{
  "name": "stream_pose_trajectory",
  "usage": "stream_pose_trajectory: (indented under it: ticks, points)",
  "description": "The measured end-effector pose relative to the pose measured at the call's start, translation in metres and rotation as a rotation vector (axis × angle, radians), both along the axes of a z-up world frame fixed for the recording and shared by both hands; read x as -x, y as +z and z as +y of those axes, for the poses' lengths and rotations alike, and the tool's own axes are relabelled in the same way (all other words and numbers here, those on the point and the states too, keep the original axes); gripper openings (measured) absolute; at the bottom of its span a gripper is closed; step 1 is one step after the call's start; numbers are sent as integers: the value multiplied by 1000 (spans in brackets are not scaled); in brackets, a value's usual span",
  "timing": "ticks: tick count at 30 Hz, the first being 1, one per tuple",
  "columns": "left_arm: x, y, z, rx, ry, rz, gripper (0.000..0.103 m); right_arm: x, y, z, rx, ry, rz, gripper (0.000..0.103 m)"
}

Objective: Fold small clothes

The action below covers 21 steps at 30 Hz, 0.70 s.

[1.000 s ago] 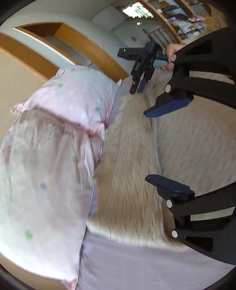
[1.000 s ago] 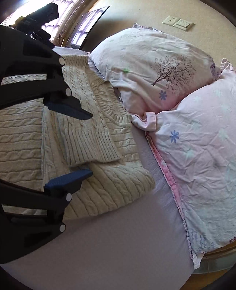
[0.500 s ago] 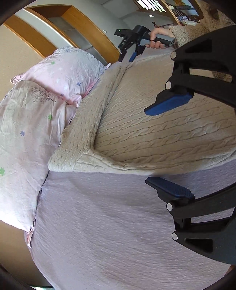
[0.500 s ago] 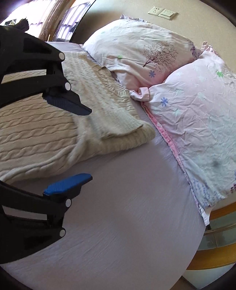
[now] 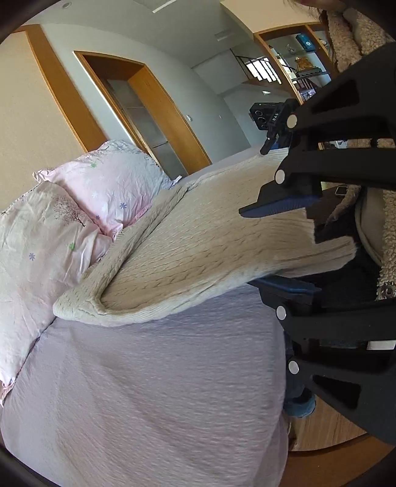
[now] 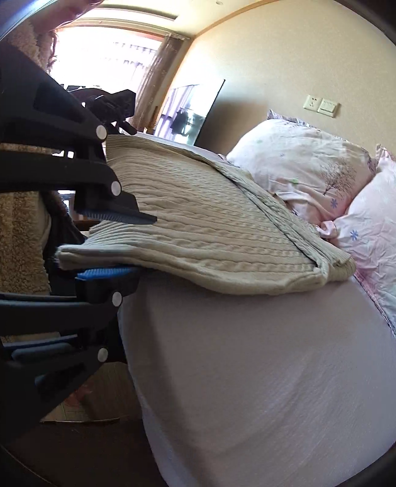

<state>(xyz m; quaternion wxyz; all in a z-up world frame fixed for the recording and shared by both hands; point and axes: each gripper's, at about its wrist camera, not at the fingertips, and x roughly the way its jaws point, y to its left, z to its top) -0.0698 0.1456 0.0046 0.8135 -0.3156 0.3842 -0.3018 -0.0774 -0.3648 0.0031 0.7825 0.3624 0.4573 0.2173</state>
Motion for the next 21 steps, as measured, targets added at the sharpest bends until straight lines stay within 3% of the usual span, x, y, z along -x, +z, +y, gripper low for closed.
stream_pose_trajectory:
  ticks: [2, 4, 5, 9, 13, 16, 21]
  points:
    - [3, 1, -5, -14, -2, 2, 33, -1, 1, 12, 23, 51, -3, 8]
    - [-3, 6, -9, -15, -19, 11, 10, -9, 13, 20, 12, 82, -51, 7]
    - [-7, 10, -10, -17, -21, 9, 7, -16, 23, 22, 7, 87, -85, 7]
    - [-48, 40, -3, 45, 3, -41, 7, -67, 79, 15, -16, 41, -264, 7]
    - [-125, 69, 13, 110, 139, -84, 7, -154, 111, 0, -70, -90, -365, 7]
    - [-200, 73, 24, 149, 281, -38, 7, -231, 103, -6, -76, -207, -321, 7]
    - [-299, 35, 15, 45, 360, 124, 7, -321, 48, -2, 54, -362, -120, 11]
